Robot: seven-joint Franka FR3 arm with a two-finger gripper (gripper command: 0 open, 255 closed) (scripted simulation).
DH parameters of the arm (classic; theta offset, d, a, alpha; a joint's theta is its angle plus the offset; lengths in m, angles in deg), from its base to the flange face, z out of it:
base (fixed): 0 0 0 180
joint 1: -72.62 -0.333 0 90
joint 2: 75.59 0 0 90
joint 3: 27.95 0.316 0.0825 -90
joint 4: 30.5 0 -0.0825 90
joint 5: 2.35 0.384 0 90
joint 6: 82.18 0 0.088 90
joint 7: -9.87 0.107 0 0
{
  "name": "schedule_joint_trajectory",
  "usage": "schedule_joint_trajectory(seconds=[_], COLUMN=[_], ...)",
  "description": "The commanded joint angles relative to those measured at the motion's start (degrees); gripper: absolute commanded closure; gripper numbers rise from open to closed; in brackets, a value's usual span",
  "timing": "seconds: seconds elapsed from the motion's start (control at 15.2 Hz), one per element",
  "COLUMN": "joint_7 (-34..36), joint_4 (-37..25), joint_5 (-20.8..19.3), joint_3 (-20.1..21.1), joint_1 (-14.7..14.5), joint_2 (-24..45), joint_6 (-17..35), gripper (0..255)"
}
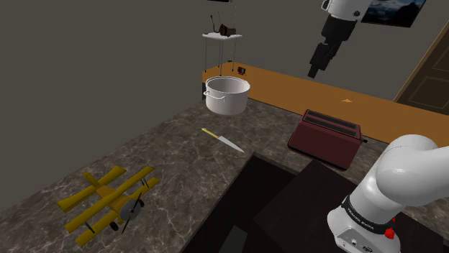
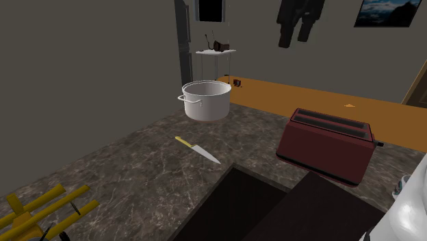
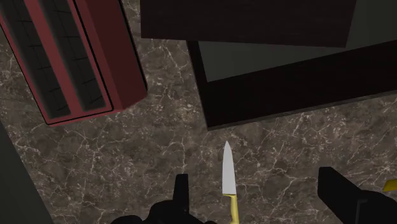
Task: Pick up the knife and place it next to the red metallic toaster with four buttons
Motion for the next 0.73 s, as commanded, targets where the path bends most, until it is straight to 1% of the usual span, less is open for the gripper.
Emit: schedule_joint_trajectory(seconds=[0.0,0.33,0.66], joint_7=[0.0,-1.3,-2.9], joint_4=[0.0,2.2,2.5], joint_5=[0.0,0.1,0.6], joint_3=[0.0,-1.2,-2.3], joint_1=[0.0,-0.9,-1.7], joint_2=[0.0,7.2,15.9], joint_6=[0.0,8.7,17.0], gripper=[0,0,0])
